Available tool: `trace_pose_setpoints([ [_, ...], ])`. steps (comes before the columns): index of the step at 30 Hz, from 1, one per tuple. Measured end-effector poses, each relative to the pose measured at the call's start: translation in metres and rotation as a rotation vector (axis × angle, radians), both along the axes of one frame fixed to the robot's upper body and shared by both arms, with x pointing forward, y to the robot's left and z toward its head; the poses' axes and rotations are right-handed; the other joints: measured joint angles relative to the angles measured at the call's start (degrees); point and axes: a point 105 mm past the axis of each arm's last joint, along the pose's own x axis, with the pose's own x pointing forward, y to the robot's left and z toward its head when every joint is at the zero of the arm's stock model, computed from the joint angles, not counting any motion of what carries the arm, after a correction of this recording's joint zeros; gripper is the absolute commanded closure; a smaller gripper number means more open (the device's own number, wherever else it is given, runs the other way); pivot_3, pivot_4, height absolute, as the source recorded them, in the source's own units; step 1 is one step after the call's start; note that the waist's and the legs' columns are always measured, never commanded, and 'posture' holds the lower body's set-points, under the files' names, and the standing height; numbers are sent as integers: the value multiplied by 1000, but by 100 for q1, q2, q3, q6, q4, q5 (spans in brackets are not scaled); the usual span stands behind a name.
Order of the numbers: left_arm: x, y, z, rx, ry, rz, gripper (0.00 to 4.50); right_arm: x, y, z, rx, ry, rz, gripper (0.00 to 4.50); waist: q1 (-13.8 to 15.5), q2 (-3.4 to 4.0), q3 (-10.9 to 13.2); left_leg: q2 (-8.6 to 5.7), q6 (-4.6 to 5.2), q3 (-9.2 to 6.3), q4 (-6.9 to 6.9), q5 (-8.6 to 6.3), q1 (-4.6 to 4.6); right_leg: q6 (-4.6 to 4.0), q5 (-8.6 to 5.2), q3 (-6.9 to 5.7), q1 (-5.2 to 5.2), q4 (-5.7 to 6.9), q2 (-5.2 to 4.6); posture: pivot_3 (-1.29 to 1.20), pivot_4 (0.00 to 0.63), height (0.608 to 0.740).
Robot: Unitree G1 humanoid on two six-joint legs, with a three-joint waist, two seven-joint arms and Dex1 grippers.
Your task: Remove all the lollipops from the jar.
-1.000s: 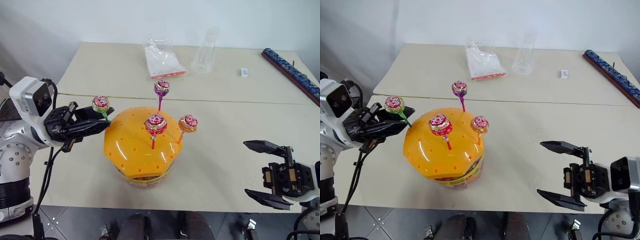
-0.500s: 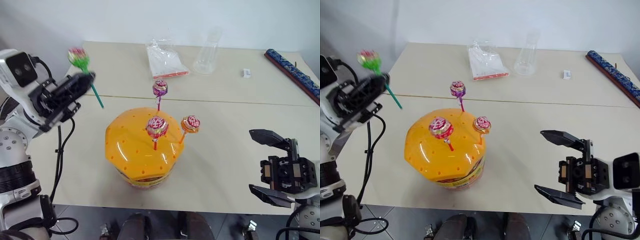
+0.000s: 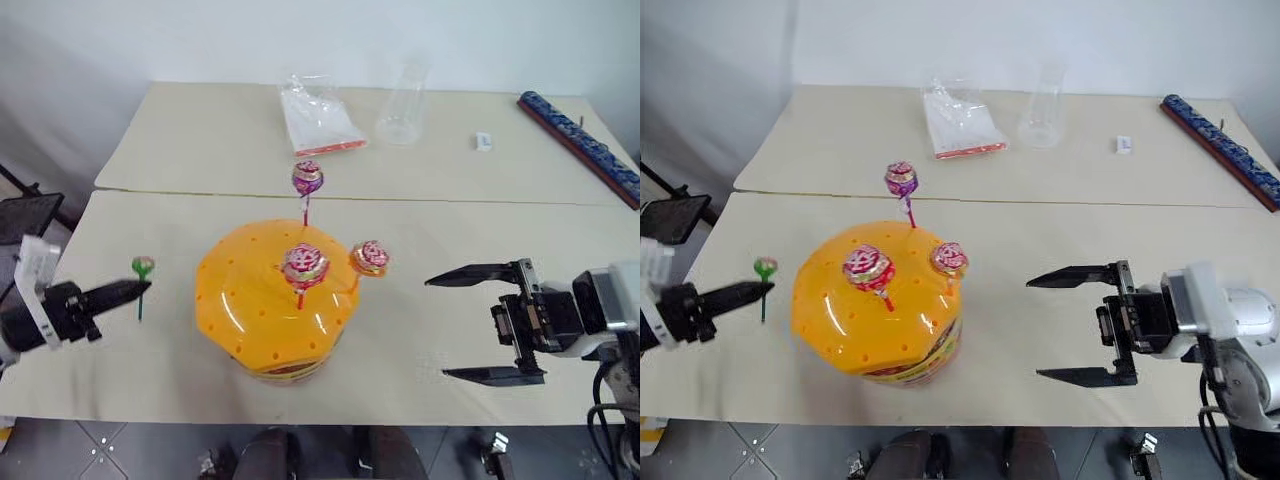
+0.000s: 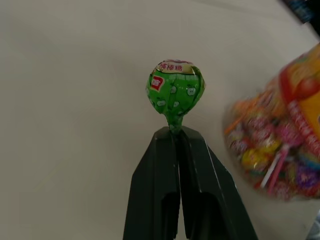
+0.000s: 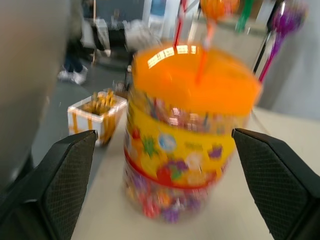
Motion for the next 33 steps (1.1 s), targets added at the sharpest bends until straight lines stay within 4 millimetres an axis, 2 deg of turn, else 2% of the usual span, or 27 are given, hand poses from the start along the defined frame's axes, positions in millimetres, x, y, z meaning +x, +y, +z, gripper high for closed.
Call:
trace_pose_setpoints([
  [3,-10,4,-14,75,65,45,4483,6,-2,0,-32,3,-31,0,8,0,0,1,-1,1,-1,-1,1,0,0,0,2,-6,-18,0,150,740],
  [6,-21,5,-30,86,118,52,3798,6,-1,-2,-34,11,-29,0,-10,1,0,4,-3,3,-4,-2,1,-1,-1,-6,0,-6,-15,0,150,740],
  [9,-29,11,-39,112,141,54,2915,9,0,-7,-42,44,-54,0,-29,1,0,4,-3,9,-4,-1,1,-2,-1,-25,0,-7,-15,0,150,740],
  [12,-30,17,-37,104,100,40,1960,10,3,-7,-25,75,-66,0,-49,1,0,3,-3,15,-3,-2,3,-2,-1,-30,-2,-6,-19,0,150,740],
  [15,-32,17,-27,65,24,-36,1128,11,6,-1,35,104,-65,0,-65,1,0,3,-4,17,-3,-2,4,-3,-1,-28,-7,-5,-23,0,150,740],
  [16,-29,14,-19,48,-27,-80,1128,11,7,2,72,118,-64,0,-56,1,0,3,-5,16,-3,-2,3,-3,-1,-27,-8,-5,-25,0,150,740],
  [18,-18,4,13,11,-209,-174,1128,12,12,13,159,140,-53,0,-30,0,0,4,-28,5,-2,-14,-2,-10,1,-21,-9,-10,-29,0,150,740],
  [20,-16,-7,41,-47,-343,-269,1128,11,17,20,203,159,-31,0,-50,3,1,4,-19,4,-2,-9,0,-11,2,-16,-3,4,-29,0,150,740],
  [23,-19,-26,69,-161,-498,-401,1128,11,25,31,257,177,3,0,-84,8,2,2,-3,12,-2,0,3,-8,3,-26,-6,13,-23,0,150,740],
  [25,-30,-45,80,-259,-557,-510,1128,13,31,37,286,194,21,0,-126,7,2,5,-2,15,-2,0,3,-8,4,-35,-8,16,-16,0,150,740],
  [28,-47,-69,90,-372,-559,-642,1128,12,43,44,310,232,68,0,-167,7,2,4,-1,12,-2,1,5,-8,4,-35,-9,25,-7,0,150,740],
  [33,-51,-77,101,-461,-600,-661,1128,8,55,41,272,263,130,0,-155,7,2,3,4,13,30,3,-2,-6,4,-35,0,25,17,0,150,740],
])
